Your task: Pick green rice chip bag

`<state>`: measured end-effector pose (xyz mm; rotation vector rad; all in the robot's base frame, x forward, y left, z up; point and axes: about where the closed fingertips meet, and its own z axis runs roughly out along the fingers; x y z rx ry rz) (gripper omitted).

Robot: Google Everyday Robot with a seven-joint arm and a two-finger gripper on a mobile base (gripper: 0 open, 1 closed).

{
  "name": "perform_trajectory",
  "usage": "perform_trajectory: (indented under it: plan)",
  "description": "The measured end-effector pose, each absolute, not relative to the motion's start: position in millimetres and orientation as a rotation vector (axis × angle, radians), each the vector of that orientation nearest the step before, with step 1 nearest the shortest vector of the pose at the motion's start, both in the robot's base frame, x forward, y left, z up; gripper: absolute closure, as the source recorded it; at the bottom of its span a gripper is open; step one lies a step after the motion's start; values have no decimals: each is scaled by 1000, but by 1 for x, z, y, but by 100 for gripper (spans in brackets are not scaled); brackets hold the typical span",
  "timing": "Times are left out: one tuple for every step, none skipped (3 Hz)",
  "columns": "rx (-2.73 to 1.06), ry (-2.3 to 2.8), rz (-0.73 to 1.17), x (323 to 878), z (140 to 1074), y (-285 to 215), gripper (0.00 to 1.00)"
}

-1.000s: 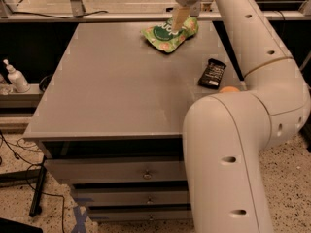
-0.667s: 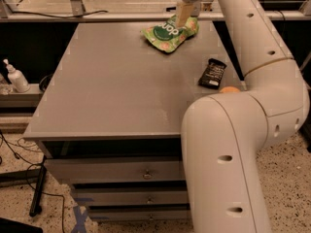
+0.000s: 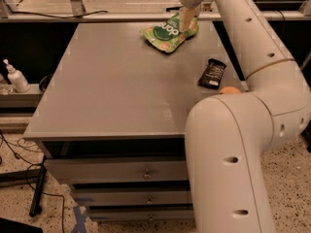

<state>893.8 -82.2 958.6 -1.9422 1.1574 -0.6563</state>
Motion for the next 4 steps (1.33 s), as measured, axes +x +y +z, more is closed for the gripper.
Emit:
perform_trajectory:
  plan:
    - [-1962,1073,-742,901,952,-79,0]
    - [-2017,992,-825,900,936,-77,0]
    - [-2076,966,-875,896,917,-83,0]
    - [-2118,965,-927,900,910,-88,0]
